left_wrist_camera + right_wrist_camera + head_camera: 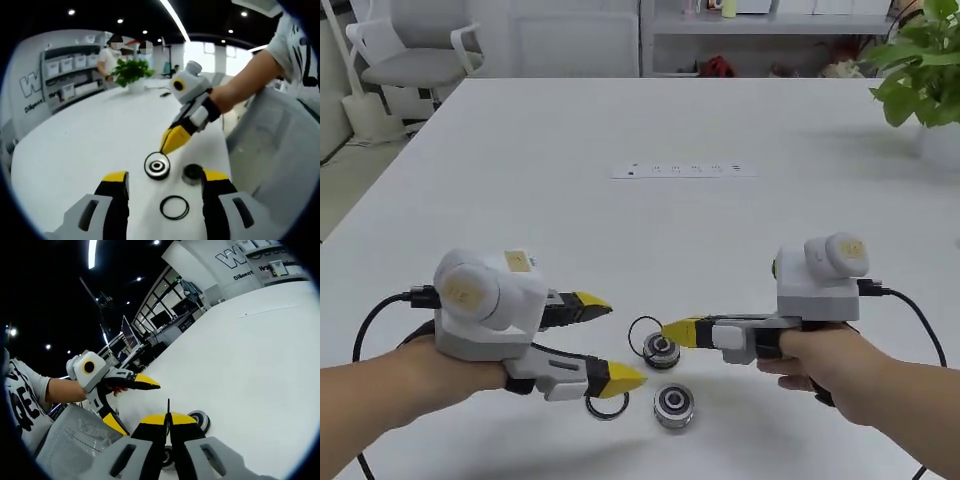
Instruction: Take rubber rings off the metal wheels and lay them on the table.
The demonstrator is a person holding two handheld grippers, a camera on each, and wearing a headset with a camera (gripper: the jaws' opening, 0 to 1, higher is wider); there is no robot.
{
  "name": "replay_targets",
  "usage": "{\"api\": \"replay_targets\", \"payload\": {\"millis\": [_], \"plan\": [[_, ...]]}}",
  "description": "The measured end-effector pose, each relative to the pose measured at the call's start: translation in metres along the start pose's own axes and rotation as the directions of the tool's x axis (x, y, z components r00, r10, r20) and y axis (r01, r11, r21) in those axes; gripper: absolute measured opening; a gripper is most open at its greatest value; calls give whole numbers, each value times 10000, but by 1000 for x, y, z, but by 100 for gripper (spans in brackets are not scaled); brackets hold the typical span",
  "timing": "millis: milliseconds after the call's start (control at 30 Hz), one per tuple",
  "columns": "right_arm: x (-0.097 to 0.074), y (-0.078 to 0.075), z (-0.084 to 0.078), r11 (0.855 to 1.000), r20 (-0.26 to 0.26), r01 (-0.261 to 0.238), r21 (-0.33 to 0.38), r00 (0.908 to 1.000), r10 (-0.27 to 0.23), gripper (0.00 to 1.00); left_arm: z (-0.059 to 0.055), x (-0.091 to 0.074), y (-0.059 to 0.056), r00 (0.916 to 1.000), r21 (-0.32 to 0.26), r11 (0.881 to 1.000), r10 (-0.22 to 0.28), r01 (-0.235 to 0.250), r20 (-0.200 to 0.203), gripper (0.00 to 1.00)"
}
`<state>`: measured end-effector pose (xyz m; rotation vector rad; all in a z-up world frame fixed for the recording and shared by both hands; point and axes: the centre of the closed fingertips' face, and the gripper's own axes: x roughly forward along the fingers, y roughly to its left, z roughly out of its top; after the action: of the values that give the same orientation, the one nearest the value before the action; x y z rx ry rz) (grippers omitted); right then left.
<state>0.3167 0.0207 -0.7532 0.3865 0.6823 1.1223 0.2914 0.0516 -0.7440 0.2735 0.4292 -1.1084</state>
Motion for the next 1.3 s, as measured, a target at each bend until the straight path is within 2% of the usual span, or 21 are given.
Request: {"api": "replay_targets", "payload": {"millis": [467, 833, 1233, 1300], "plan": [[12, 20, -13, 9981, -509, -598, 151, 9969, 605, 0, -11, -23, -12, 9998, -263, 9995, -199, 202, 97, 68], [30, 32, -35, 9951, -1384, -966, 185, 9855, 983, 0, -21, -32, -13, 10000, -521, 9986, 5, -4, 4, 69], [40, 31, -52, 9960, -1978, -883, 164, 9761, 897, 0, -30, -35, -15, 9999, -647, 9979, 49, -57, -122, 68], [40, 28, -55, 9973, -2087, -739, 46, 9752, 732, 0, -32, -36, -14, 9999, -668, 9977, 66, -76, -150, 68]]}}
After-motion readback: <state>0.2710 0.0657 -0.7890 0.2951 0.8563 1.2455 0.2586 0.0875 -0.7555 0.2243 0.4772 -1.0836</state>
